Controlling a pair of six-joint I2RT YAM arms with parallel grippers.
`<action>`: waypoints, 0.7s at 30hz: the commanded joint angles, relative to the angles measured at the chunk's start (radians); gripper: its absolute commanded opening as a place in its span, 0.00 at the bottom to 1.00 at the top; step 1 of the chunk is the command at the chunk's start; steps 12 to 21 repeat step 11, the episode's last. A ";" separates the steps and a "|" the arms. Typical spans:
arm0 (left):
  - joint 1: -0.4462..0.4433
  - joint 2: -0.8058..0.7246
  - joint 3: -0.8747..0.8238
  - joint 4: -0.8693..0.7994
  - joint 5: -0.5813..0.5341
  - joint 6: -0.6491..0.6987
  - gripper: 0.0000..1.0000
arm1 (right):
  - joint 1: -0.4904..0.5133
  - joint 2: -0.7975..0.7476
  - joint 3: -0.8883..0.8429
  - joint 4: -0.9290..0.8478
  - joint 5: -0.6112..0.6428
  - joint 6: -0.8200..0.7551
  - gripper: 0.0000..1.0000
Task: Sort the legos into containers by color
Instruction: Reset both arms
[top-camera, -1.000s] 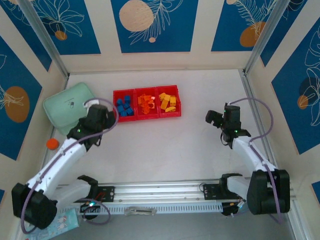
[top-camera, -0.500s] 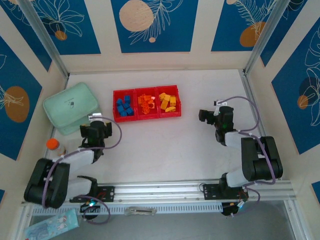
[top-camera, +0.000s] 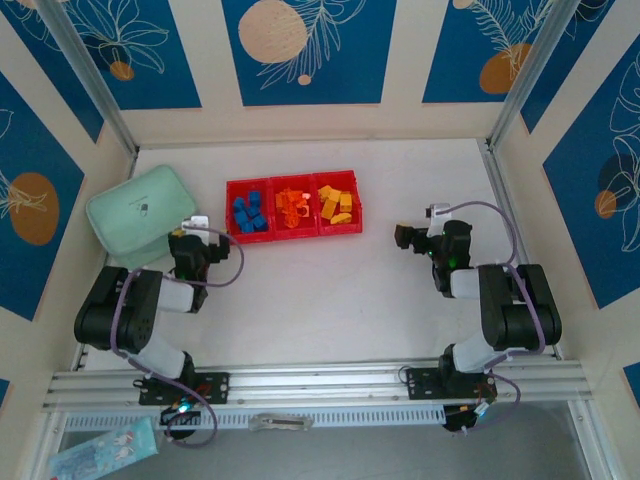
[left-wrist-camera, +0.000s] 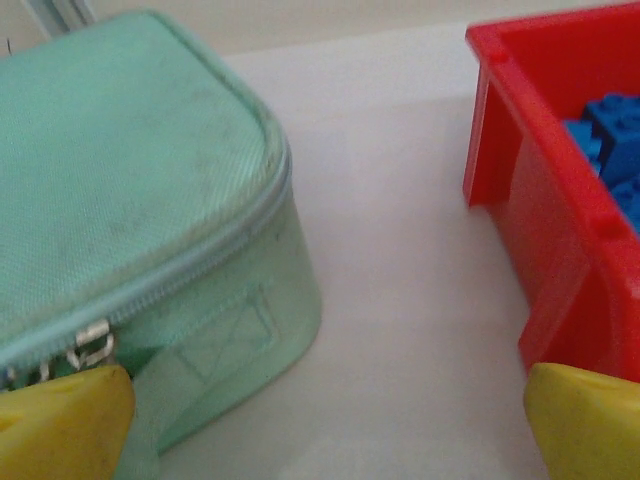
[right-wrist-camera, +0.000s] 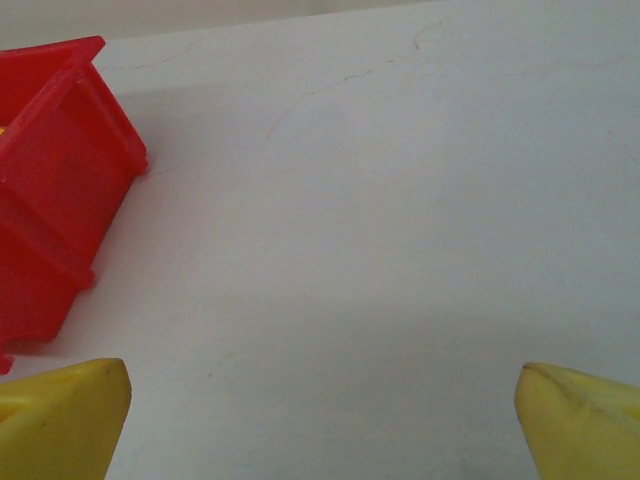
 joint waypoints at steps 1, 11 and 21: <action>0.013 0.000 0.017 0.021 0.025 -0.008 0.99 | 0.000 -0.005 0.017 0.017 -0.018 -0.006 0.99; 0.012 0.002 0.018 0.029 0.034 -0.002 0.99 | -0.002 -0.006 0.017 0.014 -0.020 -0.005 0.99; 0.012 0.002 0.018 0.029 0.034 -0.002 0.99 | -0.002 -0.006 0.017 0.014 -0.020 -0.005 0.99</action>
